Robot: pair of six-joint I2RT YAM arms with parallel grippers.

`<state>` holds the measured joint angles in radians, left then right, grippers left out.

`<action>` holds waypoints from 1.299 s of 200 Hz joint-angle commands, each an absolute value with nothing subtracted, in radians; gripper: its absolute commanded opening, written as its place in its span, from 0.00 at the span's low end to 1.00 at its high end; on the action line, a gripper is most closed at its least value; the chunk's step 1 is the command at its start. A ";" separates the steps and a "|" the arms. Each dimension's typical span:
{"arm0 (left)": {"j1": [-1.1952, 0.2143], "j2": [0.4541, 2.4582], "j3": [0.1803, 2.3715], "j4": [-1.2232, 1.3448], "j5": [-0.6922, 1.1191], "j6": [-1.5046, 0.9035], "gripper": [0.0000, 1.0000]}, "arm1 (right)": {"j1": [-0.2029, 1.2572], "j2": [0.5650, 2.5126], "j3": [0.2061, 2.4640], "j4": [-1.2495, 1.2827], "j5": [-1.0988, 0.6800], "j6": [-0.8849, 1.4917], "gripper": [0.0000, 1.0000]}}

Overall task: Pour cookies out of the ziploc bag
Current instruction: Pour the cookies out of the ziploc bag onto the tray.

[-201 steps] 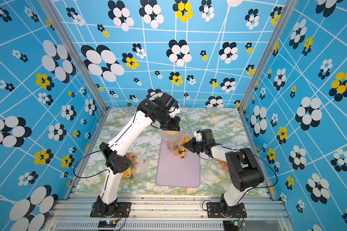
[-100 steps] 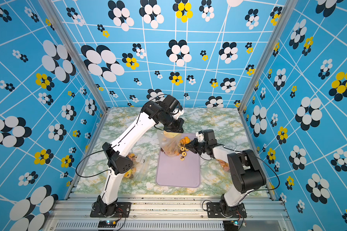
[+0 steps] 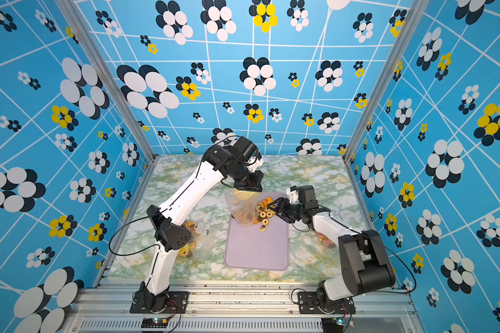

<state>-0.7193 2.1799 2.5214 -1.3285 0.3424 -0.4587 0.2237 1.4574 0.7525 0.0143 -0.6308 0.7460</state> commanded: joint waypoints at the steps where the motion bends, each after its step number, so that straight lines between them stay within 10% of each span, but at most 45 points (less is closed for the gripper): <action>1: -0.711 2.115 2.543 -1.404 0.293 -0.422 0.00 | 0.220 1.380 0.762 -0.134 -0.552 0.674 0.84; 17: -0.720 2.094 2.542 -1.403 0.257 -0.417 0.00 | 0.219 1.330 0.782 -0.209 -0.507 0.644 0.99; 260: -0.895 2.244 2.683 -1.492 -0.113 -0.371 0.00 | 0.186 1.039 0.721 -0.464 -0.380 0.575 0.99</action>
